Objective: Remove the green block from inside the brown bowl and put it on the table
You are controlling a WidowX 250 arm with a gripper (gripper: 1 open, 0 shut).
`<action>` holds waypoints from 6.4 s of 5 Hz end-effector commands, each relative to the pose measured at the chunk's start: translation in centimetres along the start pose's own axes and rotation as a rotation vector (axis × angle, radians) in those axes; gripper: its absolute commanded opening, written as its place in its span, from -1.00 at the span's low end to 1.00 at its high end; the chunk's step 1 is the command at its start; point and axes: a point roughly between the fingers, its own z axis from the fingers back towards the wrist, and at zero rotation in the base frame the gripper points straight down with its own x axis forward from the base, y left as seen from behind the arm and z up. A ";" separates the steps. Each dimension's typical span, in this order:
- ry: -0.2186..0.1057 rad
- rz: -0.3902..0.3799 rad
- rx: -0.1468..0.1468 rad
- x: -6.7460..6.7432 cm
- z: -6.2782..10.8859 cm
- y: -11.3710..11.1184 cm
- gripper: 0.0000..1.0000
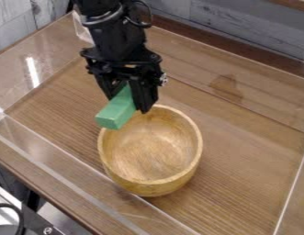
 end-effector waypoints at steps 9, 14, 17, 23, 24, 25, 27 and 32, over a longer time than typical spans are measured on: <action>-0.073 -0.099 0.009 8.2 -6.4 -10.3 -1.00; -0.061 -0.089 0.016 9.2 -7.1 -8.8 -1.00; -0.052 -0.082 0.020 9.6 -7.5 -8.1 -1.00; -0.026 -0.075 0.013 10.7 -7.6 -7.8 -1.00; -0.019 -0.076 0.011 10.9 -7.6 -7.8 -1.00; -0.009 -0.075 0.010 11.0 -7.4 -7.7 -1.00; 0.007 -0.077 0.007 11.2 -7.2 -7.7 1.00; 0.050 -0.055 -0.003 11.0 -6.0 -6.4 1.00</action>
